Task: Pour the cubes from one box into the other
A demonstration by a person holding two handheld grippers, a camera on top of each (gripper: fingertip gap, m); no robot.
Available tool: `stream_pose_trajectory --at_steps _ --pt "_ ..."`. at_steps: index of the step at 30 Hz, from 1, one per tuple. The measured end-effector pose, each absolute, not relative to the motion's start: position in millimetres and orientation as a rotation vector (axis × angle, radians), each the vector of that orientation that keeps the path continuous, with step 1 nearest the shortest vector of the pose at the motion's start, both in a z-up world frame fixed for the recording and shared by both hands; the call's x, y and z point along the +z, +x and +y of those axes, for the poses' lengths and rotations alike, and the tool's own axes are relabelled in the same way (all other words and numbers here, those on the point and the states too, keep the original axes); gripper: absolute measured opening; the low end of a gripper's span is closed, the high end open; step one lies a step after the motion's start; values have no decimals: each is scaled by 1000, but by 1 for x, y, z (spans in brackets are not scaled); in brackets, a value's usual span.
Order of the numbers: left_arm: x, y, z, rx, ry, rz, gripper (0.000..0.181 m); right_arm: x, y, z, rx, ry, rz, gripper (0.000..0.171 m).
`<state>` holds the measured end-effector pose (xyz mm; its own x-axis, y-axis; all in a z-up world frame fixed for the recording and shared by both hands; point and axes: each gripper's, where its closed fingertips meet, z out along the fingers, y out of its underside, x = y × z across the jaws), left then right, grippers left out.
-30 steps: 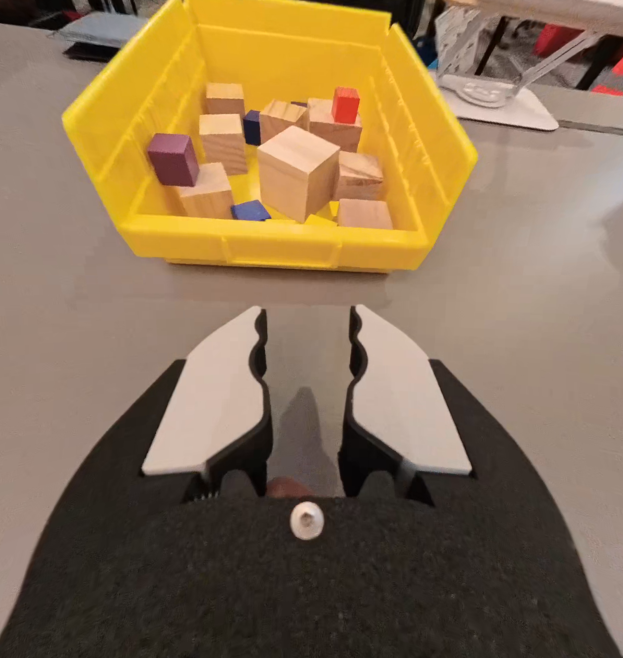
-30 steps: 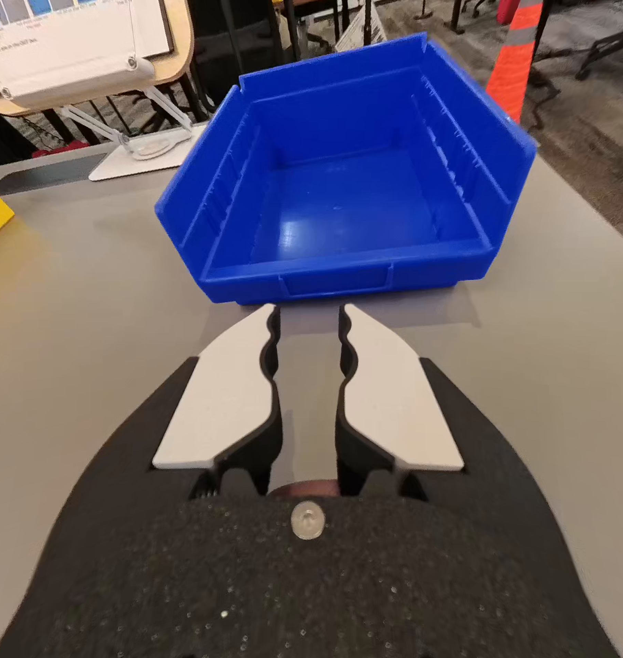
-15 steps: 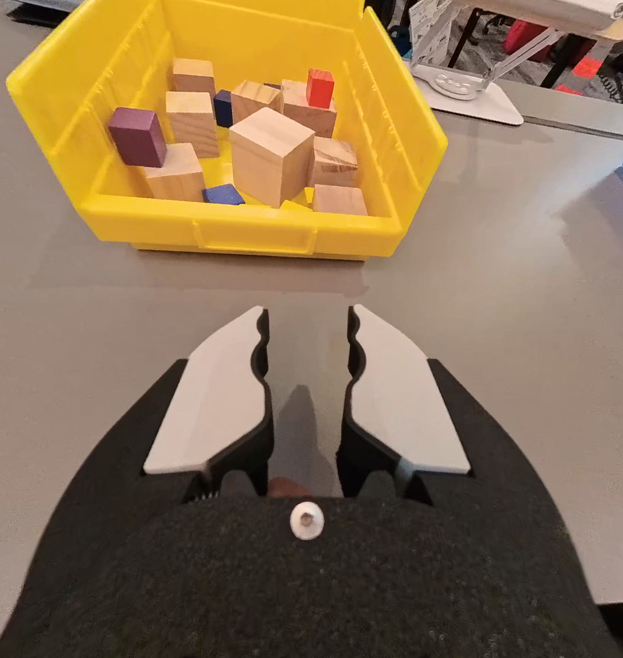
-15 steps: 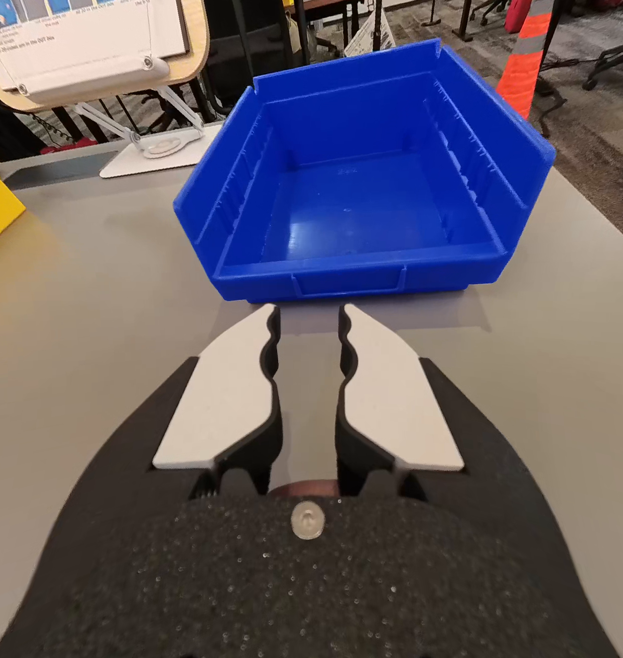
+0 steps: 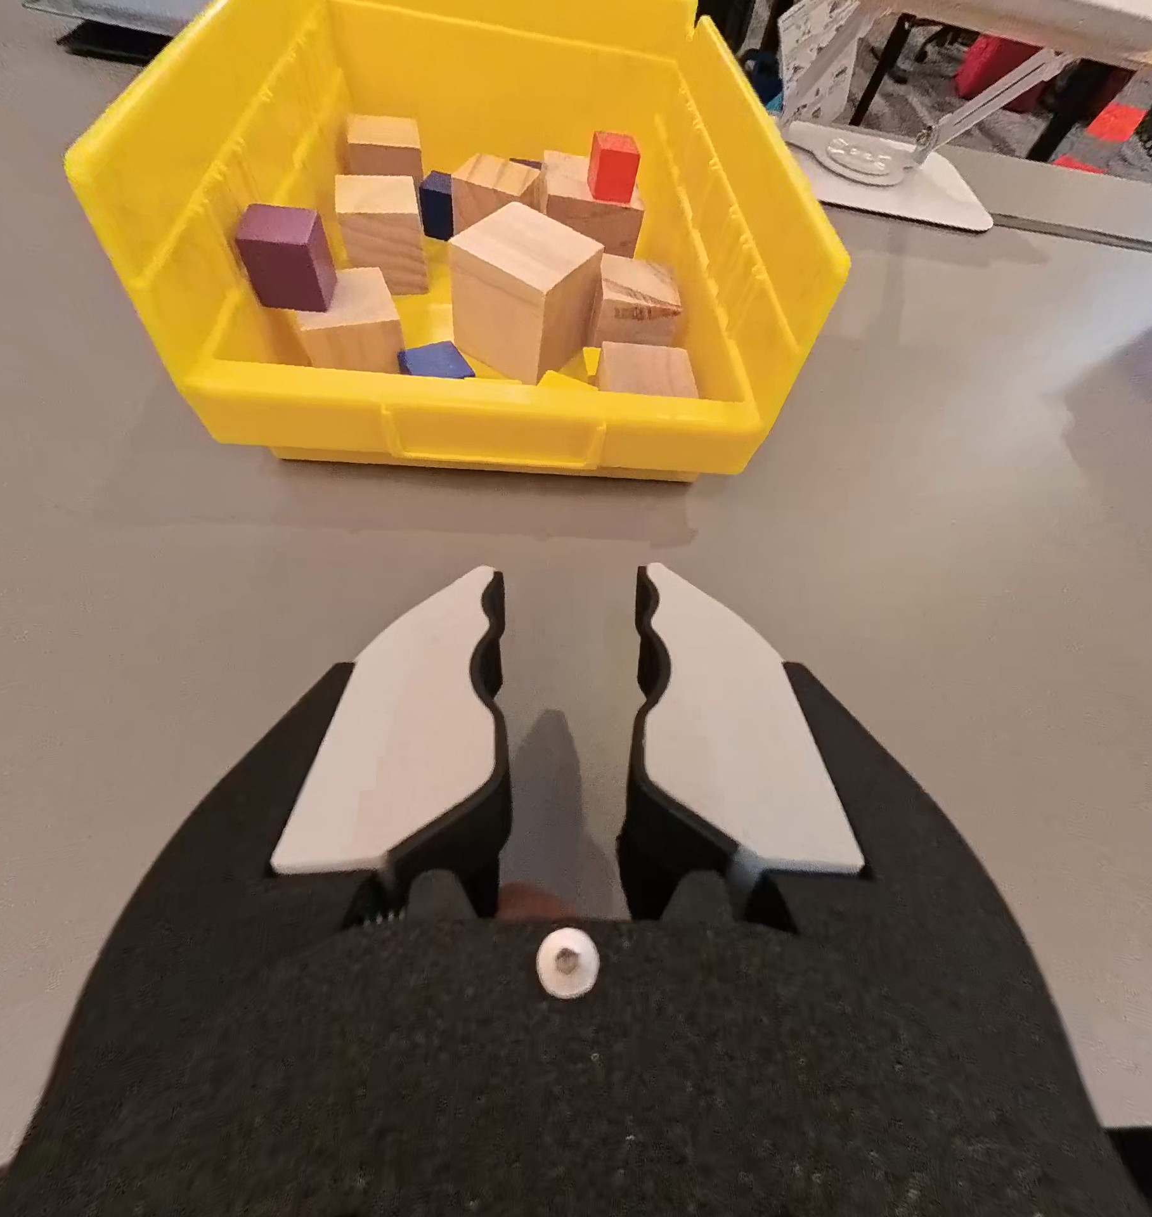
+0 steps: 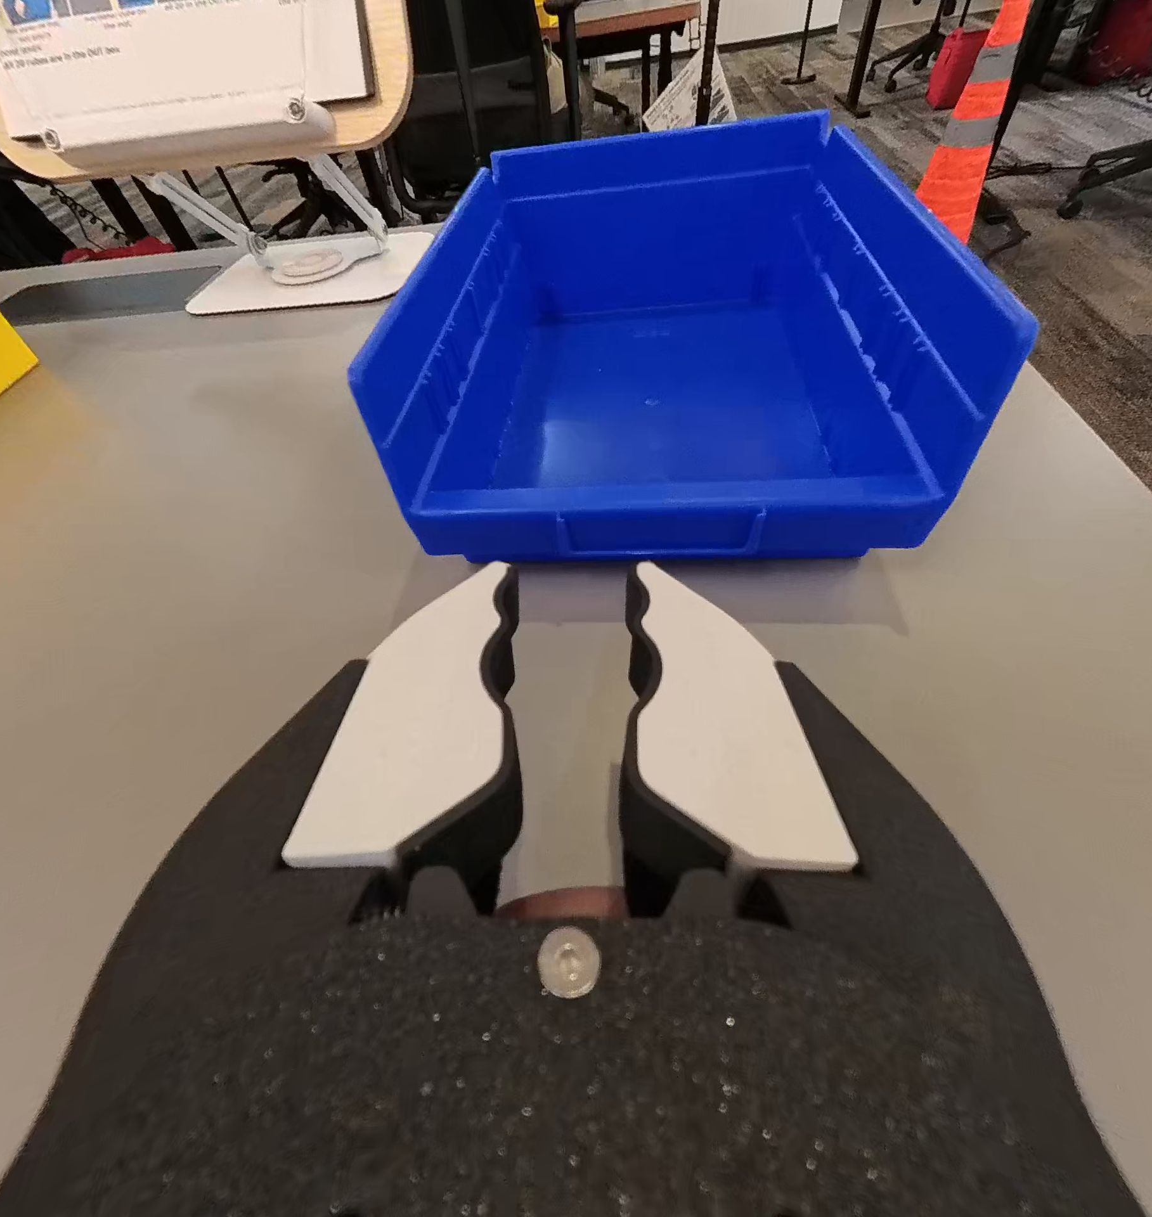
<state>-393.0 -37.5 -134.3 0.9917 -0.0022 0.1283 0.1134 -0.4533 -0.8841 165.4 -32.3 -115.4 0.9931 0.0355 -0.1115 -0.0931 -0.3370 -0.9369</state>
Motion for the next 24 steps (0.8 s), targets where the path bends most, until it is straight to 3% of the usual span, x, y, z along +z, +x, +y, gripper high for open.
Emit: stream_pose_trajectory --at_steps 11,13,17,24 --pt "-121 -401 -33 -178 -2039 -63 40 -118 156 -31 105 -1927 -9 30" --pt "-98 -422 -19 -158 -2062 -28 53 -116 152 -32 140 -1925 2 31" --pt "-52 -476 36 -141 -2138 4 55 -117 143 -30 141 -1927 -31 31" --pt "-81 -544 170 21 -2627 74 56 -119 121 -24 172 -1943 -73 30"
